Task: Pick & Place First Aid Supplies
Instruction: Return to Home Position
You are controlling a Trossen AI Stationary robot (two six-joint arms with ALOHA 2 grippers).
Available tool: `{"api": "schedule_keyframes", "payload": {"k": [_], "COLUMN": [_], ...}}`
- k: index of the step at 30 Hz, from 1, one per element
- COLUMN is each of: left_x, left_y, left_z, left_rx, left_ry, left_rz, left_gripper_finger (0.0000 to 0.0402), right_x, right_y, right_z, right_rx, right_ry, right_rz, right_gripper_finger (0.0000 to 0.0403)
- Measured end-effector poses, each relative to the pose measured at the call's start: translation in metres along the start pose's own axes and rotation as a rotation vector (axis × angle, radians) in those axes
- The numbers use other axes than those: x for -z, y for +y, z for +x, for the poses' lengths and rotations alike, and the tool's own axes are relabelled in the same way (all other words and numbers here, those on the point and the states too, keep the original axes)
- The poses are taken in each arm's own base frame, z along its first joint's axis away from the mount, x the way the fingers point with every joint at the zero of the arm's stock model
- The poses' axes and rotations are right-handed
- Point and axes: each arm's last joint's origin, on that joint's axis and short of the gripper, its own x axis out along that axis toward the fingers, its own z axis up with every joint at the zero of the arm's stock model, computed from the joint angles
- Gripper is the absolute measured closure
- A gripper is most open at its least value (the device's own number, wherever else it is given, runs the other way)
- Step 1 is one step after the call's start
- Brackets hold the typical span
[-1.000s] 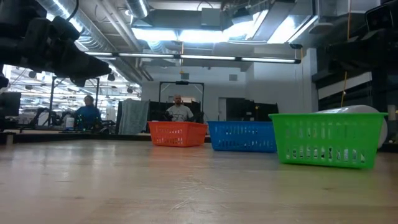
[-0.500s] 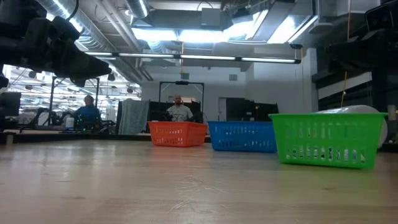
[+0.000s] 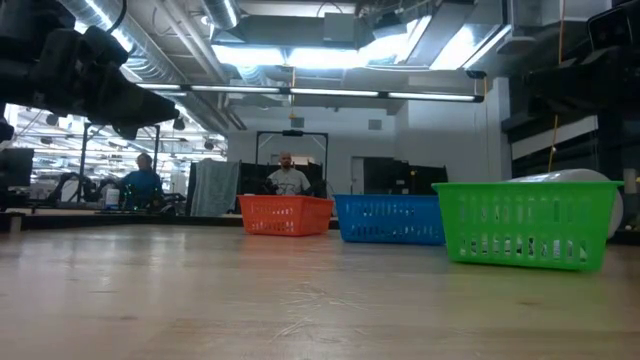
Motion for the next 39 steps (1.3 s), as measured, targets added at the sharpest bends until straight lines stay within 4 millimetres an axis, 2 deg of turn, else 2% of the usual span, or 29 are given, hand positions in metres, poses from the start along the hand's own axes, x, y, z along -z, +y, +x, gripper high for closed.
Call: {"api": "schedule_keyframes", "payload": {"k": [39], "left_x": [0.0002], "left_y": [0.0], "left_z": [0.0], "left_rx": [0.0], "left_ry": [0.001], "left_rz": [0.0], "left_gripper_finger": [0.0294], "right_x": [-0.0003], "right_y": [0.0017], "right_z": [0.0001], "right_rx": [-0.017], "right_ry": [-0.003], "right_rz": [0.0], "right_gripper_finger": [0.0377]}}
